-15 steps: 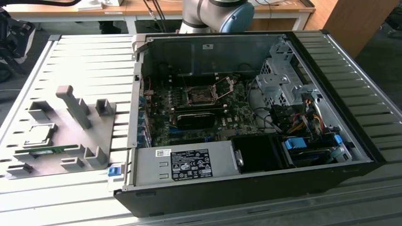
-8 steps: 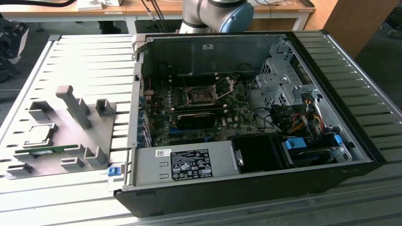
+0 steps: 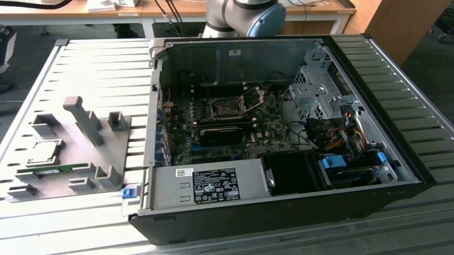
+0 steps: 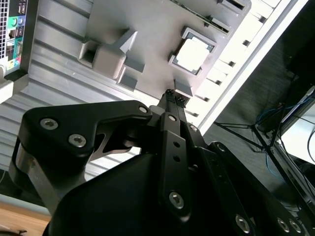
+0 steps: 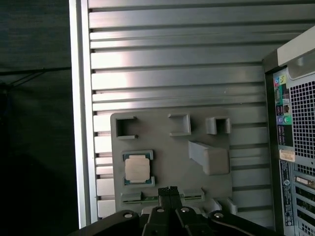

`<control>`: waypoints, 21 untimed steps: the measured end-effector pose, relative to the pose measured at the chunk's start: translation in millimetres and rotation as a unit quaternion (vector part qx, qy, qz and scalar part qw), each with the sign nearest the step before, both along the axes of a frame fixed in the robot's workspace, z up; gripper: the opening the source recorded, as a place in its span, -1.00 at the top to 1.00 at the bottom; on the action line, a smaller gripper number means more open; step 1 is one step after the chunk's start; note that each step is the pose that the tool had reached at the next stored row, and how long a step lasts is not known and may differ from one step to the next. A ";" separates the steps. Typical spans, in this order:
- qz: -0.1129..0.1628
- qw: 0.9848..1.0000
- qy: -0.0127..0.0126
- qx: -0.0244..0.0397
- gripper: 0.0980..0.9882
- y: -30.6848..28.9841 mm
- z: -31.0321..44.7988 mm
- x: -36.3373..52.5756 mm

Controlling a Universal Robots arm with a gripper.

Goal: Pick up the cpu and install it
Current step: 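Reach for the cpu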

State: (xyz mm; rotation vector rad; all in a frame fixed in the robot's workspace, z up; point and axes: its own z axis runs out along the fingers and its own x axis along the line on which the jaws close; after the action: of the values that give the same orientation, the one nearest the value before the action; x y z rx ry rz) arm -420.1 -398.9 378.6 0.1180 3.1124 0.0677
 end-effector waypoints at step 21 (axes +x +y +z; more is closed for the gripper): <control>0.000 1.000 -0.002 0.000 0.98 -2.0 -8.6 -31.7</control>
State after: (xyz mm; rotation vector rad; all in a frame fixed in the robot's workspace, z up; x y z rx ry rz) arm -451.9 -401.0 370.0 0.1175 3.1084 0.0679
